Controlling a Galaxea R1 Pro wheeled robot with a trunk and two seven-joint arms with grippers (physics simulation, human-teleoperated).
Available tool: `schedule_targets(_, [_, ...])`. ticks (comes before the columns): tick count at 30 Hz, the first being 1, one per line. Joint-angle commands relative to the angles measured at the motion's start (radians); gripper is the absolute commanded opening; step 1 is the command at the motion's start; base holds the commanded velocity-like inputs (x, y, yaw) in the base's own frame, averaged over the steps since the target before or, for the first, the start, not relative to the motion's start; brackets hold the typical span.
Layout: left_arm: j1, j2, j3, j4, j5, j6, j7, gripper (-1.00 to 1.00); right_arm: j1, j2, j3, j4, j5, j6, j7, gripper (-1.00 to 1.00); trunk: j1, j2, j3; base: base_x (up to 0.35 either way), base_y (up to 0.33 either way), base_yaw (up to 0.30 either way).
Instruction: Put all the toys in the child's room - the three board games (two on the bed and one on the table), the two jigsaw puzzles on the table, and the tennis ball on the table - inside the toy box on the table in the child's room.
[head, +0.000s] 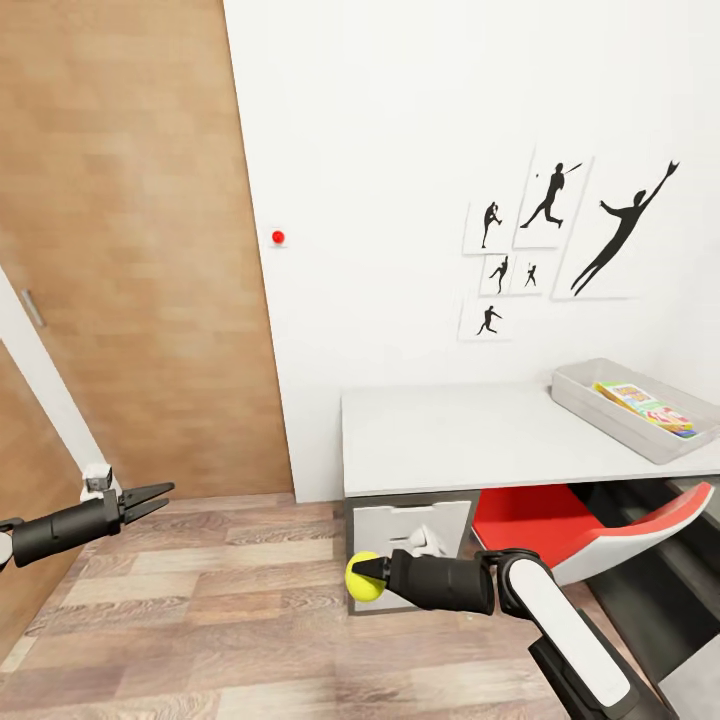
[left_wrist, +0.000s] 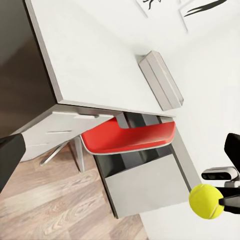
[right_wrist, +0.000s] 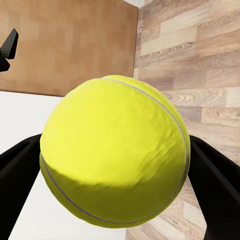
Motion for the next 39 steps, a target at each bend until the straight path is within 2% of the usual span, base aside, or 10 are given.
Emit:
schedule_targets(1, [-0.004,0.001,-0.007,0.0,0.011,0.007,-0.003,1.0,-0.001,0.0,0.001,-0.001,-0.01,-0.001,-0.011,-1.0,0.001,-0.002,-0.002,0.0,0.0,-0.08])
schedule_targets(16, [-0.004,0.001,-0.007,0.0,0.011,0.007,-0.003,1.0,-0.001,0.0,0.001,-0.001,-0.01,-0.002,-0.009,-1.0,0.001,-0.002,0.005,0.0,0.0,-0.217])
schedule_targets(26, [-0.004,0.001,-0.007,0.0,0.011,0.007,-0.003,1.0,-0.001,0.0,0.0,-0.001,-0.01,-0.002,-0.009,-1.0,0.001,-0.002,0.006,0.0,0.0,-0.01])
schedule_targets(34, [-0.009,-0.001,-0.001,-0.01,0.012,0.032,-0.045,1.0,-0.004,0.0,0.001,-0.003,-0.009,-0.004,-0.022,-1.0,0.001,-0.002,0.006,0.0,0.0,0.0])
schedule_targets(36, [-0.017,-0.018,0.023,-0.016,0.011,0.093,-0.041,1.0,-0.016,0.0,-0.006,-0.002,-0.009,-0.004,-0.048,-1.0,0.001,-0.002,0.006,0.0,0.0,0.0])
schedule_targets(37, [-0.02,-0.031,0.055,-0.016,0.01,0.144,-0.033,1.0,-0.033,0.001,-0.013,-0.002,-0.009,-0.002,-0.07,-1.0,0.001,-0.002,0.006,0.0,0.0,0.0])
schedule_targets(39, [-0.033,-0.066,0.161,-0.016,0.001,0.255,0.028,1.0,-0.089,-0.001,-0.04,-0.004,-0.01,0.004,-0.133,-1.0,0.001,-0.002,0.006,0.0,0.0,0.0])
